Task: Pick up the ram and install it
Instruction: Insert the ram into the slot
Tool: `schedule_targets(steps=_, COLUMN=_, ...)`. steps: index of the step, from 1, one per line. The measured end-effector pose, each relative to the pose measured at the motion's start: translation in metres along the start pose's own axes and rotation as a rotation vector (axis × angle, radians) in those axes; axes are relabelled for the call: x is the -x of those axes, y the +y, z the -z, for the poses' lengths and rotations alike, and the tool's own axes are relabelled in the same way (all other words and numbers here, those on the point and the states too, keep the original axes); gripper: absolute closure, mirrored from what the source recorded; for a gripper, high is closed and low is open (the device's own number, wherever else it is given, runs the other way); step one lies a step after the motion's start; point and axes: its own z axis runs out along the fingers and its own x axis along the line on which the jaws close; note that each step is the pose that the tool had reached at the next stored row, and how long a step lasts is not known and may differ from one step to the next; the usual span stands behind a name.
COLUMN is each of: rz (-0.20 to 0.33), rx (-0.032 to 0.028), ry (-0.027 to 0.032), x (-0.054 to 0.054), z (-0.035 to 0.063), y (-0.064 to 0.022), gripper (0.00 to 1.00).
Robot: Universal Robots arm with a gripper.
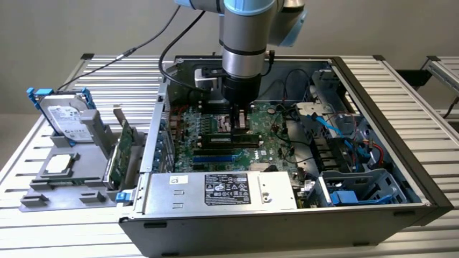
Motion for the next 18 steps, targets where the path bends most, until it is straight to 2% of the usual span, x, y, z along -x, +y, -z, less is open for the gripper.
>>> schedule_targets(steps=18, rz=0.0, rx=-0.0008, ry=0.01, x=0.0014, z=-0.005, y=0.0006, gripper=0.86)
